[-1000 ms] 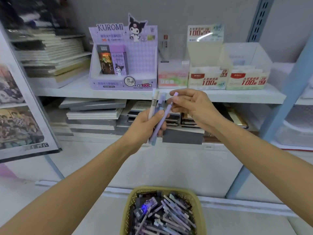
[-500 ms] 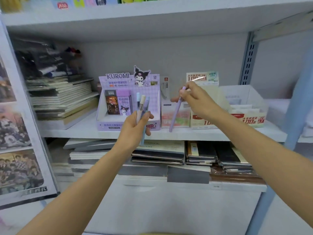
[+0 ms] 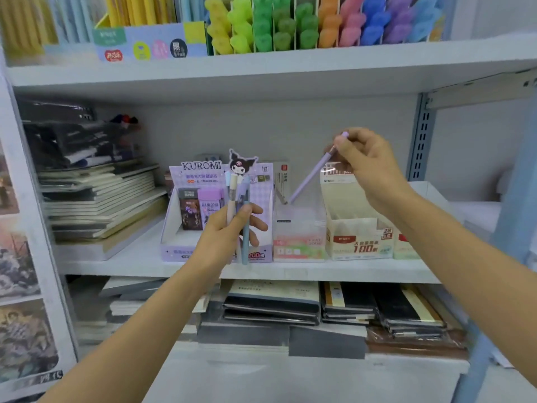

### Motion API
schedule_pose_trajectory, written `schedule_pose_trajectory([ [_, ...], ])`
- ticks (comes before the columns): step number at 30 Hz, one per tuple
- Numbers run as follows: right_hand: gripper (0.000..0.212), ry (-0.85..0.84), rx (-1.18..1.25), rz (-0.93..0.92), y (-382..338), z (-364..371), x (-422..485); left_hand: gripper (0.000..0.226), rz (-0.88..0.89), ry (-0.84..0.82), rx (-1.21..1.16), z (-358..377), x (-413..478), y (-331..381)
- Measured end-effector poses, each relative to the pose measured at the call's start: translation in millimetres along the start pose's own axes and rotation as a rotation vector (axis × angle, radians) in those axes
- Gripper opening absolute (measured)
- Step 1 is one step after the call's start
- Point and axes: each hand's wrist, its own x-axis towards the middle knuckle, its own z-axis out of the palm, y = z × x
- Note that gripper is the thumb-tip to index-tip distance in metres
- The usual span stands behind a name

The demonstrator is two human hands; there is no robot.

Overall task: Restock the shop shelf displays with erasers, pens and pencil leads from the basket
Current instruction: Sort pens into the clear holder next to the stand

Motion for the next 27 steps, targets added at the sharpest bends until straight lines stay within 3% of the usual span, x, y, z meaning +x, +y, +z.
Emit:
schedule_pose_trajectory([
  [3, 0.009, 0.040, -0.094, -0.034, 1.9, 6.0, 22.3, 0.030, 0.001, -0.050, -0.004, -1.3, 9.3, 10.1],
  [13, 0.002, -0.139, -0.554, -0.111, 67.0, 57.1, 43.3, 0.031, -0.037, -0.069, -0.039, -8.0, 26.8, 5.0],
  [27, 0.008, -0.252, -0.544, -0.071, 70.5, 55.9, 64.6, 0.040, -0.061, -0.141, -0.125, -13.0, 35.7, 2.5],
])
